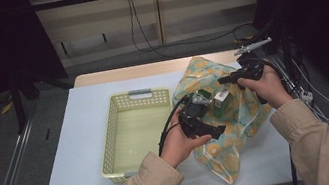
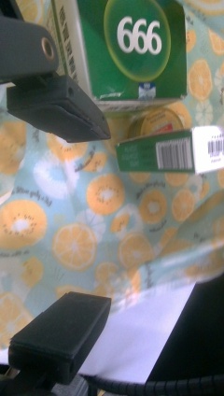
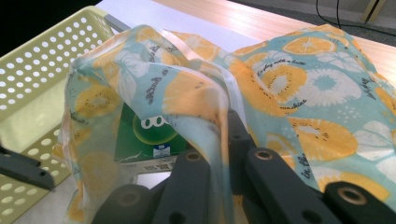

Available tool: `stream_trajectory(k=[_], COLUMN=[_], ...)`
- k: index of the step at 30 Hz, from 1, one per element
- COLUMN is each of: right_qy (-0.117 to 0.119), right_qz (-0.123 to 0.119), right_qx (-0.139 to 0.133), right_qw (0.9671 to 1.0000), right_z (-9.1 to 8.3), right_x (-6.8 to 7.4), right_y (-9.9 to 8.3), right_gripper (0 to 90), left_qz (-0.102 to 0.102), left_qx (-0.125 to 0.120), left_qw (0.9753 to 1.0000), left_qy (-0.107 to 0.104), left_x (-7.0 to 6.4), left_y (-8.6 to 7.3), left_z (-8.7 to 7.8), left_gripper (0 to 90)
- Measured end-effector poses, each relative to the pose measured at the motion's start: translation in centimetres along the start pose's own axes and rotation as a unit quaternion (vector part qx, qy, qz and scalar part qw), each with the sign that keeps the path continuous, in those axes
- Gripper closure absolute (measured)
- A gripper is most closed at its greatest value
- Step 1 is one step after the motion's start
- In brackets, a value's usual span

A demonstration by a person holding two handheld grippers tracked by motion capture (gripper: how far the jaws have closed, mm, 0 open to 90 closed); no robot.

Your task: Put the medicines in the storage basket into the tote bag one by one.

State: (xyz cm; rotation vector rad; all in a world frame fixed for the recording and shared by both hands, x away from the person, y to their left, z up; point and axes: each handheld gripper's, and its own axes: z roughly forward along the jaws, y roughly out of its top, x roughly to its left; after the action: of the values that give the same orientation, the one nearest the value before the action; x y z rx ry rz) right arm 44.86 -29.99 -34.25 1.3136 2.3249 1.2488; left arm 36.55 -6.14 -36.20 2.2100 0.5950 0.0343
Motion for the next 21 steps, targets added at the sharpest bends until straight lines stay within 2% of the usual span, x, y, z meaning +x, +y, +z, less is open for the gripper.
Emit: stream_trajectory(k=[4,6,9,16,21], right_qy=[-0.001,-0.003,-0.007,-0.01,-0.011], right_qz=[0.004,0.004,0.006,0.01,0.015], right_qx=[0.001,0.0,-0.003,-0.003,-0.007], right_qw=[1.0,1.0,0.9999,0.9999,0.9998], right_z=[-0.1,-0.2,-0.7,-1.1,-1.3], right_x=[-0.2,-0.4,-0.7,-1.2,-1.4], right_y=[-0.2,-0.3,-0.3,-0.5,-0.6], right_gripper=[89.3,89.3,89.3,89.3,89.3], left_qz=[0.004,-0.002,-0.003,-0.01,-0.017], left_qx=[0.003,0.001,0.004,0.011,0.003], left_qw=[0.9999,0.9999,0.9997,0.9979,0.9967], left_qy=[0.01,0.013,0.022,0.063,0.079], left_x=[0.0,0.3,1.1,3.1,4.2], left_y=[-0.4,-0.5,-0.4,-0.2,-0.2], left_z=[0.1,0.1,-0.5,-2.1,-3.3], left_gripper=[15.8,15.8,15.8,15.7,15.8])
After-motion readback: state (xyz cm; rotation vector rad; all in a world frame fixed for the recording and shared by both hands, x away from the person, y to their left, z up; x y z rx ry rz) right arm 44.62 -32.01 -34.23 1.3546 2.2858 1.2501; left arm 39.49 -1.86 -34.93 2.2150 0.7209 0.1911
